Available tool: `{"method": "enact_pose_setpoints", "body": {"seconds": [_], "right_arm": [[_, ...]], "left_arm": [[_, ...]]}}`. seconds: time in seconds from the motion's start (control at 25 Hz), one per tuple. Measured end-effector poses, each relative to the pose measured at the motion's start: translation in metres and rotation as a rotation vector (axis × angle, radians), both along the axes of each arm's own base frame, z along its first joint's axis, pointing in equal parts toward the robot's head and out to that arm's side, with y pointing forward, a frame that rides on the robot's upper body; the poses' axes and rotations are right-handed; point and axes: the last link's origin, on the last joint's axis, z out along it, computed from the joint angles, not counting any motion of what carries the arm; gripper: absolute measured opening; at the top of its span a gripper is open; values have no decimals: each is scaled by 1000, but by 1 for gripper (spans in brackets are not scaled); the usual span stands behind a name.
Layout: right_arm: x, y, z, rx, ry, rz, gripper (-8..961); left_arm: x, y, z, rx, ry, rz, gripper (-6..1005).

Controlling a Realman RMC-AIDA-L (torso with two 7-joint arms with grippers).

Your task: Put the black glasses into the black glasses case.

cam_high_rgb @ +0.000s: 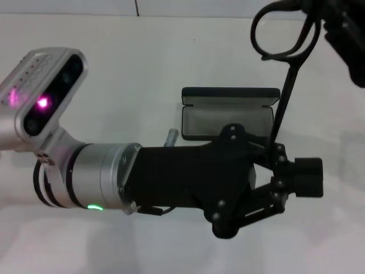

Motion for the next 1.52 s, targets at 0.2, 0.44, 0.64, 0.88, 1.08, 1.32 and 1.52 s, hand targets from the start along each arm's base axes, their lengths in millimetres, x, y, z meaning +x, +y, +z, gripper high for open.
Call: {"method": "enact_pose_setpoints", "body": {"seconds": [0.2,0.44,0.64,0.88,1.08,1.32,1.52], "right_arm": [[2,-1,-4,-9,-18,-9,51],[4,0,-9,-7,-49,-26,51],[6,2,-18,-13,-102,-36,50],[5,2,-25,-22,-133,-31,50],[4,2,-31,-34,-164,-27,49],[3,2,-35,-44,-185,-20,49],[2,1,-37,-49,-196,-12,48]], "left_arm": [[-1,3,3,21,-29,33,111],[-10,11,7,43,-70,125,111],[-13,14,7,50,-68,148,111],[-15,18,8,58,-86,193,112],[-16,20,9,62,-89,202,112],[-18,24,8,58,-86,226,112],[-20,25,8,60,-91,245,112]]}}
